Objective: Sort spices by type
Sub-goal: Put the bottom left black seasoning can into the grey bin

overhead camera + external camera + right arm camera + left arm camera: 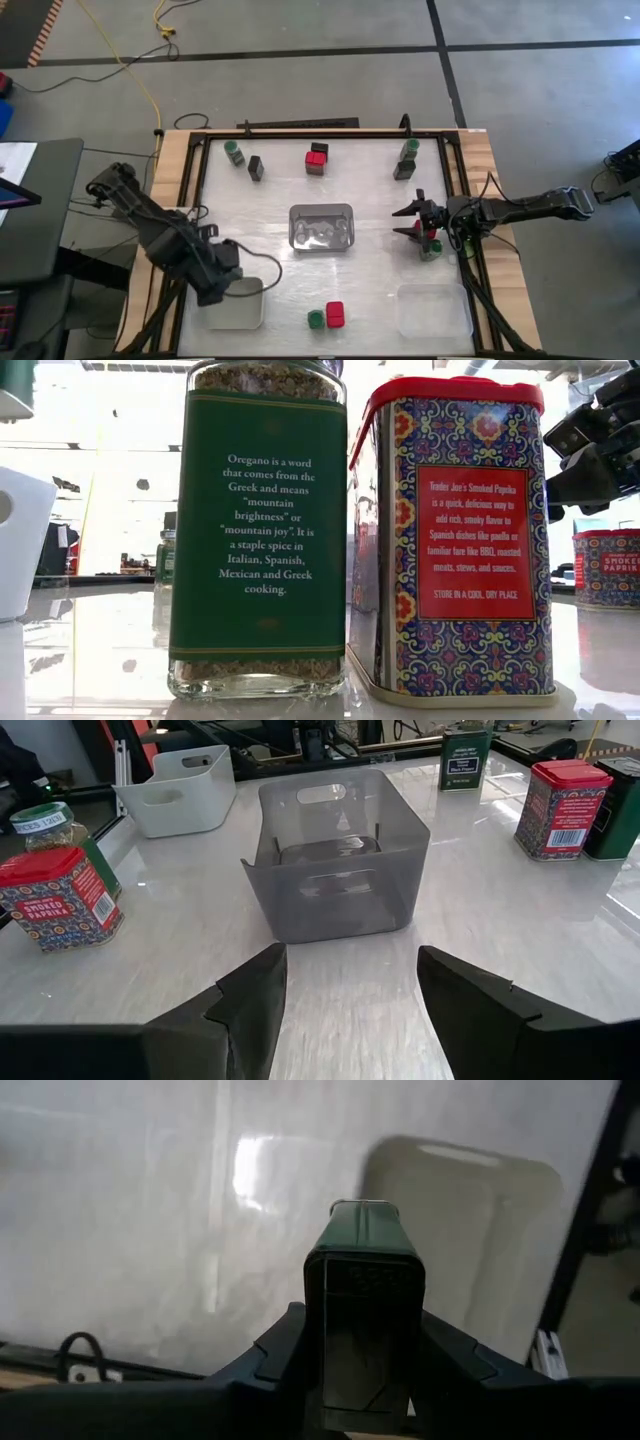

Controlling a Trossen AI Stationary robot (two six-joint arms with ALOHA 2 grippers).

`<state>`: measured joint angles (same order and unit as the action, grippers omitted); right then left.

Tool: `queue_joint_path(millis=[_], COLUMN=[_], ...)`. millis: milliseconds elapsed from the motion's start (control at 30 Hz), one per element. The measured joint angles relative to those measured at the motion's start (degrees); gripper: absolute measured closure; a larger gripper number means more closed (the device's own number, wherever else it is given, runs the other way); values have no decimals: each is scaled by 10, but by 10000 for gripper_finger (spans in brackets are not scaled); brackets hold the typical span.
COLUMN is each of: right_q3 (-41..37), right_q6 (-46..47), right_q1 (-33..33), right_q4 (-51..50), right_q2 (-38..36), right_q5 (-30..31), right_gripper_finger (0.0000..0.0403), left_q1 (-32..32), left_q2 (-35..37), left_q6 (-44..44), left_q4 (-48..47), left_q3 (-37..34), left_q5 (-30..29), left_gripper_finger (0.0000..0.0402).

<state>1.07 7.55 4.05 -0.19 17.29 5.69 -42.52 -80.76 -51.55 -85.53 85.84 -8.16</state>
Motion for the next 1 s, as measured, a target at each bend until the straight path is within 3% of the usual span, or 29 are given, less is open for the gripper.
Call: queue_joint_path(millis=[300,533,1000], right_q3=[0,0,0], right_q6=[0,0,0], right_q1=[0,0,0], right_q4=[0,0,0], right_q2=[0,0,0], right_q5=[0,0,0], right_gripper_finger=[148,148,148], left_q1=[-91,-123,-141], left_q2=[0,0,-9], left_q6=[-63,-79,-67], left_q4=[7,10,98], left_q3=[0,-2,-123], left_q5=[-30,-54,-30], left_gripper_finger=[279,279,278])
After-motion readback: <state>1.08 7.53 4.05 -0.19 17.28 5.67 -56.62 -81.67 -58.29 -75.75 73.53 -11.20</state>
